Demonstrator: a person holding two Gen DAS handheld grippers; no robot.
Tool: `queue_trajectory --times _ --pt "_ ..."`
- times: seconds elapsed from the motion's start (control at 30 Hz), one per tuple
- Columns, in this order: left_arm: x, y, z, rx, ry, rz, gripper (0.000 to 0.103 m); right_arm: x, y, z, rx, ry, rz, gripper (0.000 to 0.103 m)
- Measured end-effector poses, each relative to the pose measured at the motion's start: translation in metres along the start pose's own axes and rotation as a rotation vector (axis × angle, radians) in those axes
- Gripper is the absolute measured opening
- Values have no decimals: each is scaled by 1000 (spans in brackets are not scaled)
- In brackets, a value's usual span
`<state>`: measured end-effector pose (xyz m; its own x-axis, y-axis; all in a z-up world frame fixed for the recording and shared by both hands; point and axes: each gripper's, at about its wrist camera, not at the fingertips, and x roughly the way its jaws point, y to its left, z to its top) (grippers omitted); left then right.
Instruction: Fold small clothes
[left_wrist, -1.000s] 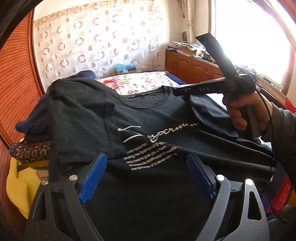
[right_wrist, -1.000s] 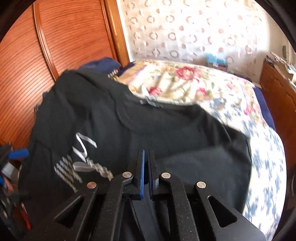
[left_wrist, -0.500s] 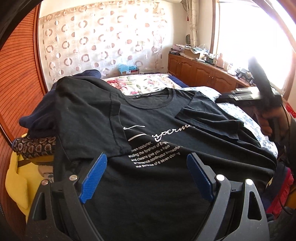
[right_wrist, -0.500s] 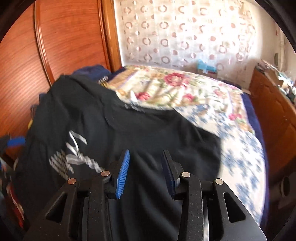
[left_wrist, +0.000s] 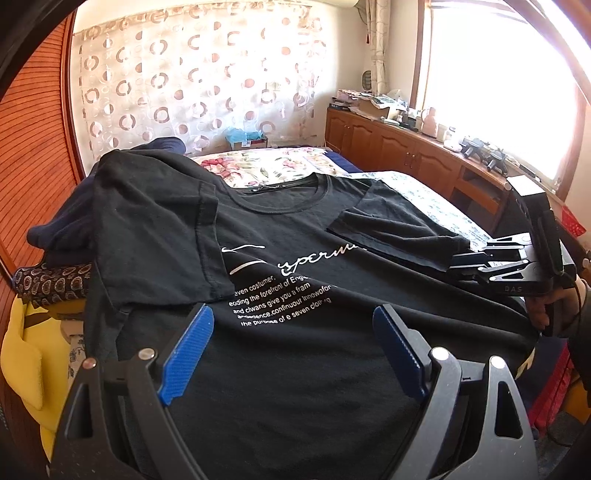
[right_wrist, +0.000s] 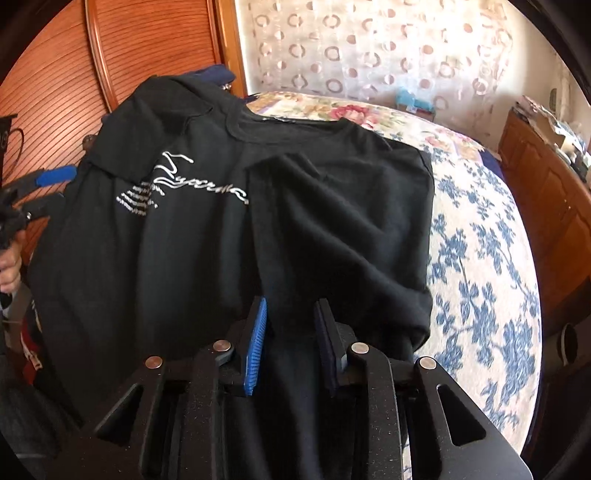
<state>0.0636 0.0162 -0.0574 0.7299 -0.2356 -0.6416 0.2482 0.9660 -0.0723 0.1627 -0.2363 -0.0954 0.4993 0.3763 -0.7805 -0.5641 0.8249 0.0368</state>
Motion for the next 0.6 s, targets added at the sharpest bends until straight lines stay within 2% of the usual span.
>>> queue_trajectory --times 0.17,0.2,0.3,0.47,0.6 --pt "-1 -2 0 0 0 -2 89 2 7 -3 -39 8 -41 25" --pt "-1 -2 0 -1 -1 -3 89 2 9 -3 -52 10 -43 15" --pt "-2 -3 0 -4 -5 -12 89 -1 13 -3 -71 6 -24 1" --pt "-5 -5 0 -1 -10 -9 89 -15 23 3 -69 -27 69 1" --pt "-6 -3 0 -8 -13 -8 89 -19 30 4 -56 -41 90 1"
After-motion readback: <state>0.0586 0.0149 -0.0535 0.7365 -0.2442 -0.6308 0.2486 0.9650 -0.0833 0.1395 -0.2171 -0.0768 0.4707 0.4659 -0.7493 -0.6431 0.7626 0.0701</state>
